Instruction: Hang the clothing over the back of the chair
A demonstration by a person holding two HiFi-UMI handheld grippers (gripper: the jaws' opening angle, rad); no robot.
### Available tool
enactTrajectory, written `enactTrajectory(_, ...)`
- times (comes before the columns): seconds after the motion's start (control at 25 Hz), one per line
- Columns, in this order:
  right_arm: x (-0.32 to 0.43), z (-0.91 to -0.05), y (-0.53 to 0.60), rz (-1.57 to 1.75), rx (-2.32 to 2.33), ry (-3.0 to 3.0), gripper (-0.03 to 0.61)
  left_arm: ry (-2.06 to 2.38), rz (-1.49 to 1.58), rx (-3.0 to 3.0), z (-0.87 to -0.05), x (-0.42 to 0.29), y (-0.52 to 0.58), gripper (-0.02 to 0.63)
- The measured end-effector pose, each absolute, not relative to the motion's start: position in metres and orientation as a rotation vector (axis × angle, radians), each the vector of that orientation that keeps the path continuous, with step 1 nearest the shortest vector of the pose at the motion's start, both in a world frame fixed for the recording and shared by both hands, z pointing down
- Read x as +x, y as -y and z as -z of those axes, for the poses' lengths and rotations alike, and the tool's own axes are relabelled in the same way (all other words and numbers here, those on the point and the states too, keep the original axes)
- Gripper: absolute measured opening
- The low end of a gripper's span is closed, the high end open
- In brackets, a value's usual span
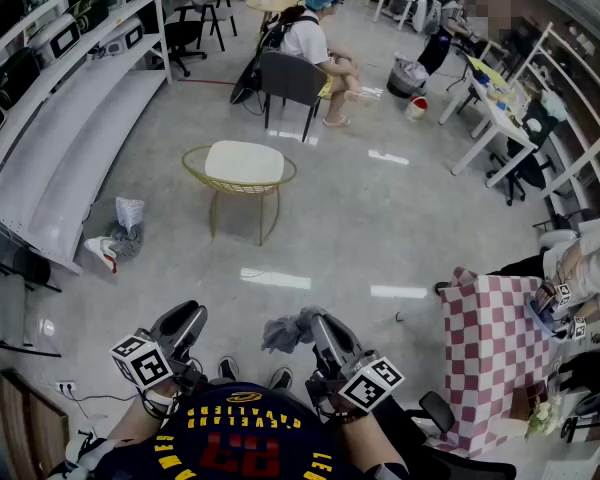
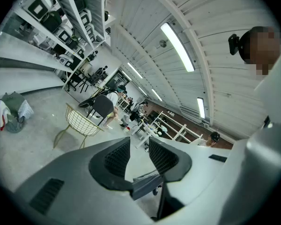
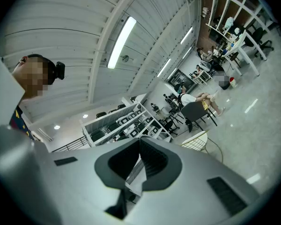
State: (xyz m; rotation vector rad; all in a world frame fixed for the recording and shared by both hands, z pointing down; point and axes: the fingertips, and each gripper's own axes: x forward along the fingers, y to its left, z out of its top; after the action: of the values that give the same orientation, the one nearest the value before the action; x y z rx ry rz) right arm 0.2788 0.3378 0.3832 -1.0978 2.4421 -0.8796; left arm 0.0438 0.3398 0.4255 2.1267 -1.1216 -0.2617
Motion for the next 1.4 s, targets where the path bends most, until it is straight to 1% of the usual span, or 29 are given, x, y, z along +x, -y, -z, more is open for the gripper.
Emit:
enactTrajectory(0.52,0.331,-0.381,-0.358,0.858,-1.131,-2.429,0.018,1.124,0.244,2.129,-0.421,0.084,-0.362,0.129)
enactTrajectory(0.92,0.363,-0.374,-0.368,0.716,-1.197,-2.505,0.018,1.122,0.225,2.134,-0.425,0.123,-0.367,0.129)
enactTrajectory(1.2,0.393,-0.378,-0.366,0.711,-1.205,-2.501,0.018,1.102,0.205,2.143,-0.426,0.161,-0.361,0.129)
enactTrajectory(1.4,0.415,-0.388,-0.364,0.758,-1.298,-2.446,0.018,1.058,0.146,2.130,-0.435,0.173,-0.353,0.129)
